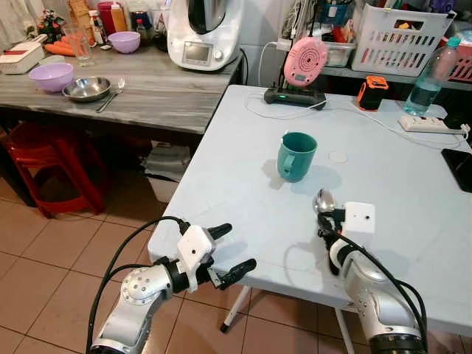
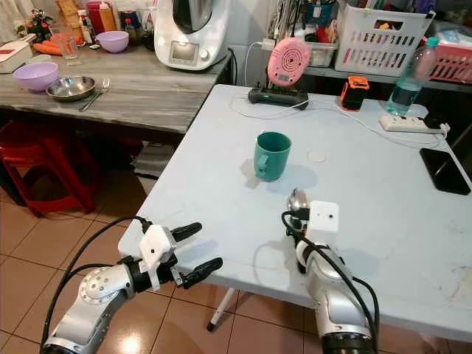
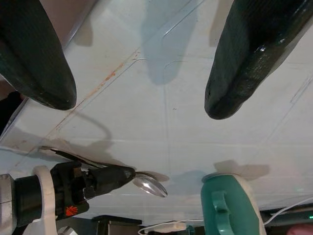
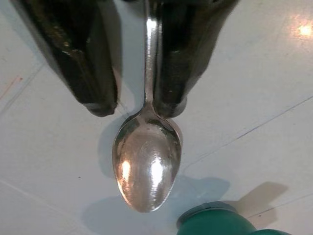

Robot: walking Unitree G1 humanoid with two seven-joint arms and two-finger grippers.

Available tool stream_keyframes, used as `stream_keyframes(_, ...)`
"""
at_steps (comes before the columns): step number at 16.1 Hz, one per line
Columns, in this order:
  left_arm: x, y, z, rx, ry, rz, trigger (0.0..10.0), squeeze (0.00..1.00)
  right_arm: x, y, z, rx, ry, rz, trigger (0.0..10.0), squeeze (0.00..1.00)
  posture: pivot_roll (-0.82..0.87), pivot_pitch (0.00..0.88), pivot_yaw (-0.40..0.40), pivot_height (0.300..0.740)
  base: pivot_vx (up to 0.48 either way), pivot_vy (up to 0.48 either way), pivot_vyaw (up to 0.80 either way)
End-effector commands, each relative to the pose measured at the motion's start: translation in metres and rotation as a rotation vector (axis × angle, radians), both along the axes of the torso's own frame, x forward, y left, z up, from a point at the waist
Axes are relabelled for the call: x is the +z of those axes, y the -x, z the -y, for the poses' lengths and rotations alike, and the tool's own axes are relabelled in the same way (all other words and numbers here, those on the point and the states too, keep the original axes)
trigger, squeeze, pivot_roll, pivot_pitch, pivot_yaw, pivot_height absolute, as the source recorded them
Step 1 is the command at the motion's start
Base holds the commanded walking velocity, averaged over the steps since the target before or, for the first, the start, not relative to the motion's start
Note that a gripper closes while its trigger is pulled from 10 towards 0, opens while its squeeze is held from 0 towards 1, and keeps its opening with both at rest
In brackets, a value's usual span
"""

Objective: Setting the table

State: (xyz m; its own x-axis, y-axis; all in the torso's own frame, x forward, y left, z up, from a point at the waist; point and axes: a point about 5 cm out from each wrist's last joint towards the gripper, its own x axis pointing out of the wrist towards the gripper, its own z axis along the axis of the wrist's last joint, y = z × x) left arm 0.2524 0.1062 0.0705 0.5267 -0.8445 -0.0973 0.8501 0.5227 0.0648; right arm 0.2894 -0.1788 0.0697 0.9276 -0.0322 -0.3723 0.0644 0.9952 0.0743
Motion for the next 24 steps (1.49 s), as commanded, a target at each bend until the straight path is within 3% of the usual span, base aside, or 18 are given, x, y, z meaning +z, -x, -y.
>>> stream_keyframes(1,0.002,-0.002,0.002,-0.025,-0.025,0.023,10.0,0.0,-0.029,0.015,0.0,-0.006,-0.031,-0.151,0.0,0.0,-0.11,0.0,-0.01,0.74,0.0,0.0,0.0)
stream_keyframes(9,0.0,-0.003,0.007,-0.024,-0.026,0.035,10.0,0.0,-0.028,0.013,-0.003,0.013,-0.037,-0.153,0.0,0.0,-0.11,0.0,-0.019,0.74,0.0,0.0,0.0)
stream_keyframes(12,-0.001,-0.002,0.003,0.001,-0.025,0.035,10.0,0.0,-0.022,0.01,-0.001,-0.045,-0.075,-0.118,0.0,0.0,-0.1,0.0,-0.018,0.74,0.0,0.0,0.0)
stream_keyframes(13,-0.002,-0.004,0.0,0.058,-0.012,0.029,10.0,0.0,-0.017,0.009,-0.001,-0.073,-0.101,-0.085,0.0,0.0,-0.1,0.0,-0.017,0.74,0.0,0.0,0.0)
stream_keyframes(14,-0.005,-0.019,-0.012,0.298,-0.01,0.016,10.0,0.0,-0.006,0.009,-0.001,-0.107,-0.152,-0.015,0.0,0.0,-0.1,0.0,-0.018,0.74,0.0,0.0,0.0)
stream_keyframes(15,-0.007,-0.024,-0.018,0.392,-0.015,0.014,10.0,0.0,0.002,0.01,-0.002,-0.106,-0.167,0.035,0.0,0.0,-0.1,0.0,-0.016,0.74,0.0,0.0,0.0)
stream_keyframes(17,-0.004,-0.03,-0.027,0.521,0.019,0.015,10.0,0.0,0.012,0.017,-0.004,-0.089,-0.161,0.116,0.0,0.0,-0.1,0.0,-0.011,0.74,0.0,0.0,0.0)
stream_keyframes(20,0.0,-0.036,-0.048,0.75,0.137,-0.015,10.0,0.0,0.019,0.029,-0.002,-0.064,-0.139,0.241,0.0,0.0,-0.11,0.0,-0.002,0.74,0.0,0.0,0.0)
stream_keyframes(21,-0.001,-0.037,-0.051,0.798,0.15,-0.025,10.0,0.0,0.021,0.031,-0.001,-0.068,-0.13,0.257,5.7,0.0,-0.1,0.0,-0.003,0.74,0.0,0.0,0.0)
stream_keyframes(22,-0.003,-0.036,-0.051,0.799,0.161,-0.039,10.0,0.0,0.022,0.032,-0.001,-0.065,-0.105,0.267,10.0,0.0,-0.1,0.0,-0.004,0.74,0.0,0.0,0.0)
stream_keyframes(24,0.0,-0.038,-0.046,0.773,0.159,-0.022,10.0,0.0,0.022,0.031,0.0,-0.071,-0.102,0.267,10.0,0.0,-0.1,0.0,-0.004,0.74,0.0,0.0,0.0)
